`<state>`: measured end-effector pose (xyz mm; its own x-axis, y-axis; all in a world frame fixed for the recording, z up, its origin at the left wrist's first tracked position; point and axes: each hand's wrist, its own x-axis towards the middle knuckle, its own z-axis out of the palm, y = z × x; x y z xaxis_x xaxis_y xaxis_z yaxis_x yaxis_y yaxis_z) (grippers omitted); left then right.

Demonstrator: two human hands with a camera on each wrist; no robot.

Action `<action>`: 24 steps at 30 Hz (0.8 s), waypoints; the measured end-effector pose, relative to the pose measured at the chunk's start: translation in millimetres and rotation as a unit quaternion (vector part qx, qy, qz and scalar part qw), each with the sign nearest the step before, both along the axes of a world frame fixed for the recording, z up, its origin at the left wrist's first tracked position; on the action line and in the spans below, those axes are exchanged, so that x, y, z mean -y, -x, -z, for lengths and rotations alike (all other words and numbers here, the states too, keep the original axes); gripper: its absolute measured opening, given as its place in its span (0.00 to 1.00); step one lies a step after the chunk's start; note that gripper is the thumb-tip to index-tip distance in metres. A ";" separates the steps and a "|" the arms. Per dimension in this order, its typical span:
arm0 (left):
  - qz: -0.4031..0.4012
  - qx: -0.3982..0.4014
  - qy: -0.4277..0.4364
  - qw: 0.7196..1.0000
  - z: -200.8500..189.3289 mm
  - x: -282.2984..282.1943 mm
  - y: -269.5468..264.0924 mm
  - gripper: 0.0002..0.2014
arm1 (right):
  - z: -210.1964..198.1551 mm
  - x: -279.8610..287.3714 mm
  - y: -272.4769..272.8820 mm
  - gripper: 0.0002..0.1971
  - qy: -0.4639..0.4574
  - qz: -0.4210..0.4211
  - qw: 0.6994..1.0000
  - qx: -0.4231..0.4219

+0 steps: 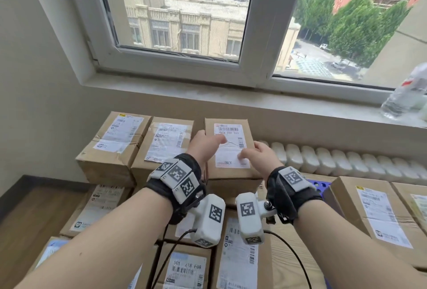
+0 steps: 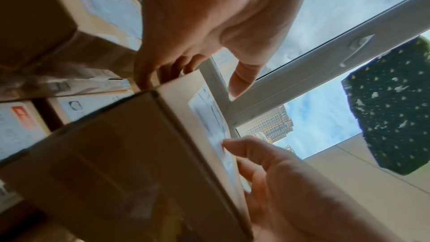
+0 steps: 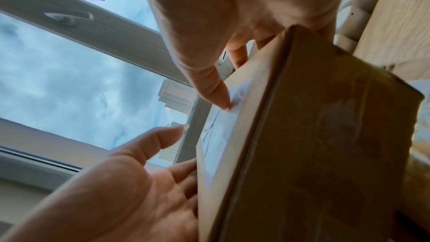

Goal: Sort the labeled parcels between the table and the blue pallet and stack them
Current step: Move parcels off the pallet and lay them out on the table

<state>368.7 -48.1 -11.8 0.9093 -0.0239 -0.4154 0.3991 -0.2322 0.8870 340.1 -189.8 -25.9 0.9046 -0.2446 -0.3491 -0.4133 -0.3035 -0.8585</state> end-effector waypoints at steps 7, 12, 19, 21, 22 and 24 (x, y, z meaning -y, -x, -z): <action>0.005 0.031 0.034 0.999 -26.1 19.4 29.3 0.26 | -20.2 28.8 38.4 0.14 -0.068 0.027 0.997 0.030; 0.003 0.018 0.054 0.998 -37.7 39.6 58.9 0.29 | -26.1 52.7 76.3 0.35 -0.105 0.057 0.992 0.043; -0.042 0.036 0.040 0.998 -40.9 56.0 103.2 0.27 | -28.8 79.2 116.0 0.29 -0.152 0.034 0.986 0.060; -0.056 0.043 0.035 0.997 -40.5 57.2 116.7 0.26 | -25.9 82.5 125.7 0.28 -0.169 0.026 0.983 0.063; -0.061 0.041 0.037 0.997 -39.5 57.3 123.0 0.27 | -24.2 83.8 130.3 0.28 -0.174 0.019 0.982 0.063; -0.075 0.038 0.033 0.996 -37.8 57.1 137.2 0.26 | -21.2 85.0 139.3 0.27 -0.183 0.009 0.981 0.061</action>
<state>231.5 -105.3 26.0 0.9337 0.0895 -0.3466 0.3554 -0.1150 0.9276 200.8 -274.8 -4.7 0.9419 -0.1401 -0.3054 -0.3027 0.0408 -0.9522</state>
